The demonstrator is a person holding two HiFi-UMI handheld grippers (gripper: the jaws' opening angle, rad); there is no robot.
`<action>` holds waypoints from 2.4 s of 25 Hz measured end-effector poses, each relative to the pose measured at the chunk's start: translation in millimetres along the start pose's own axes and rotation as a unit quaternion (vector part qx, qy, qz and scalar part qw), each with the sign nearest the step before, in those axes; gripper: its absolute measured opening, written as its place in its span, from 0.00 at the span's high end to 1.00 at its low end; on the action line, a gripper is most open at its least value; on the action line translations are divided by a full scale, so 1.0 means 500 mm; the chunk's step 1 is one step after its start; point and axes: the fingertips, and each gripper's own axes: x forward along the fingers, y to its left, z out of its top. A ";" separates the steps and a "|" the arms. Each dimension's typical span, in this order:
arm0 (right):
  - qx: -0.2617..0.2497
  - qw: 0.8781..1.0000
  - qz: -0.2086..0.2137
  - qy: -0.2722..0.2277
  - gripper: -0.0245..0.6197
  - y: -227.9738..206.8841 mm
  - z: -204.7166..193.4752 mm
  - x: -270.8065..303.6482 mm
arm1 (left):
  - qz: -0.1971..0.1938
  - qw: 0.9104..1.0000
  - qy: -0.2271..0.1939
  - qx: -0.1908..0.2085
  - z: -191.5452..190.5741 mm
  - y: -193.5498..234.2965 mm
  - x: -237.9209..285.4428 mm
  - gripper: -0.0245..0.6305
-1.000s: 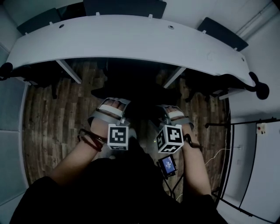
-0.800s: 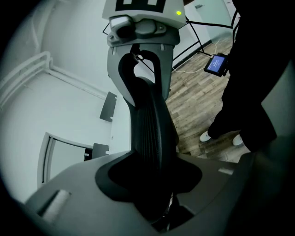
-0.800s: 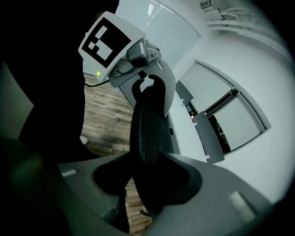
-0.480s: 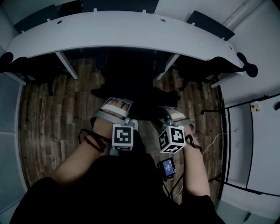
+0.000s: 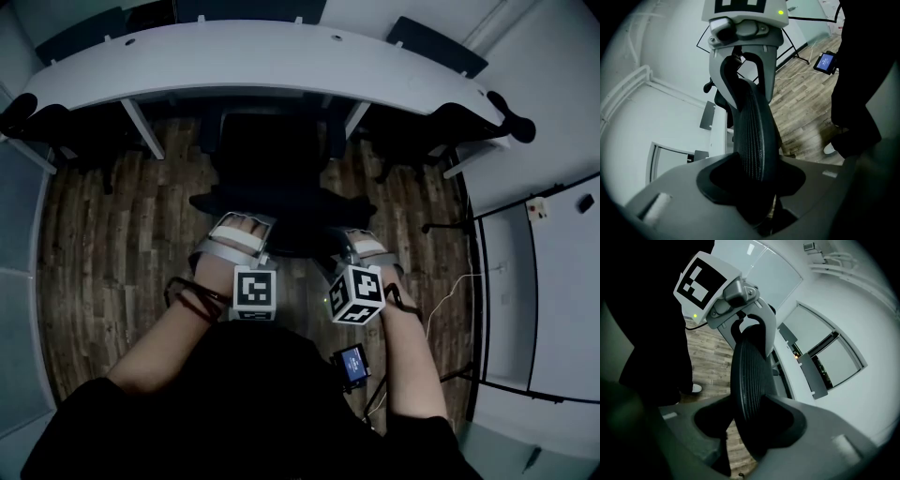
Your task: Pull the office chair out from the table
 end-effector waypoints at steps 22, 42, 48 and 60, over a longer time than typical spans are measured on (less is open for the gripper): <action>-0.033 0.999 -0.018 -0.039 0.68 0.236 -0.040 -0.194 | 0.005 0.999 0.034 -0.013 0.181 -0.177 -0.167 0.69; 0.109 0.989 -0.023 -0.102 0.69 0.277 0.103 -0.340 | -0.041 0.981 -0.139 -0.130 0.200 -0.198 -0.353 0.55; 0.313 0.911 -0.044 -0.266 0.96 0.244 0.153 -0.461 | -0.011 0.807 -0.358 -0.469 0.221 -0.093 -0.542 0.95; 0.429 0.856 -0.095 -0.272 0.96 0.230 0.135 -0.463 | -0.003 0.712 -0.346 -0.611 0.167 -0.097 -0.548 0.95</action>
